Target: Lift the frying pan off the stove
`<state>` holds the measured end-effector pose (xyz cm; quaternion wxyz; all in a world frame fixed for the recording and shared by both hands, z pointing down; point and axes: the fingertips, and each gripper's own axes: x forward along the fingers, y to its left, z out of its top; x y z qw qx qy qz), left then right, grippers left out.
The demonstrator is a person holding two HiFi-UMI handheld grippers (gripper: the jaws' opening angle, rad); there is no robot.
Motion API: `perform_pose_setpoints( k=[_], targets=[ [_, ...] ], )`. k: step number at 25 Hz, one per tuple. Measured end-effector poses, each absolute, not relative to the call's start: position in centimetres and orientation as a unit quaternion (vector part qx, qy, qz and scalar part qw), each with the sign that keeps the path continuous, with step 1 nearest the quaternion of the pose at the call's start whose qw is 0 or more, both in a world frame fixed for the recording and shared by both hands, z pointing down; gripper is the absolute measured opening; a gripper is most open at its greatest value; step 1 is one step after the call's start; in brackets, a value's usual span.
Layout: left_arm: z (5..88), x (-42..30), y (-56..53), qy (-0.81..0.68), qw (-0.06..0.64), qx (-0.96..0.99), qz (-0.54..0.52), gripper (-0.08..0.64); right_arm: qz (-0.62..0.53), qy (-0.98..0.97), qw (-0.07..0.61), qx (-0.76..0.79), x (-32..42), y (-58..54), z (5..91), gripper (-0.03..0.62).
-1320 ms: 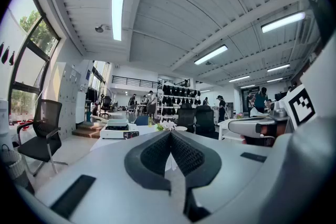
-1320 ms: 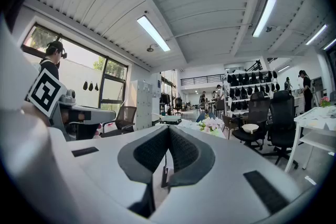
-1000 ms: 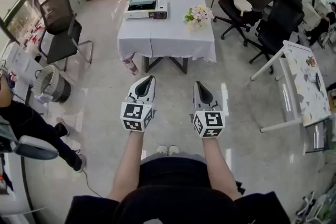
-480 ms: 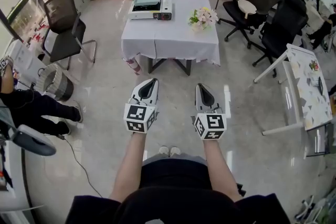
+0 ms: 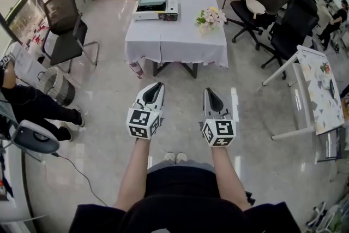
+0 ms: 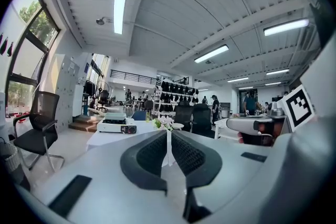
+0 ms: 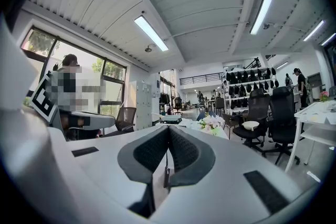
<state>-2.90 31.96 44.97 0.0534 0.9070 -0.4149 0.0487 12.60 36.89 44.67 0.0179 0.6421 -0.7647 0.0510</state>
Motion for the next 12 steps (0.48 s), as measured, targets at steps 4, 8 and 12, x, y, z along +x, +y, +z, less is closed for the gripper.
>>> perform_pose_setpoints(
  k=[4, 8, 12],
  targets=[
    [45.1, -3.2, 31.5, -0.413, 0.058, 0.908, 0.046, 0.102, 0.050, -0.763, 0.017, 0.645, 12.5, 36.6, 44.7, 0.002],
    [44.9, -3.6, 31.1, -0.410, 0.060, 0.909, 0.038, 0.164, 0.052, -0.761, 0.017, 0.647, 12.3, 36.2, 44.7, 0.002],
    [44.7, -4.3, 30.6, -0.410, 0.050, 0.910, 0.043, 0.251, 0.053, -0.763, 0.020, 0.644, 11.5, 35.5, 44.6, 0.002]
  ],
)
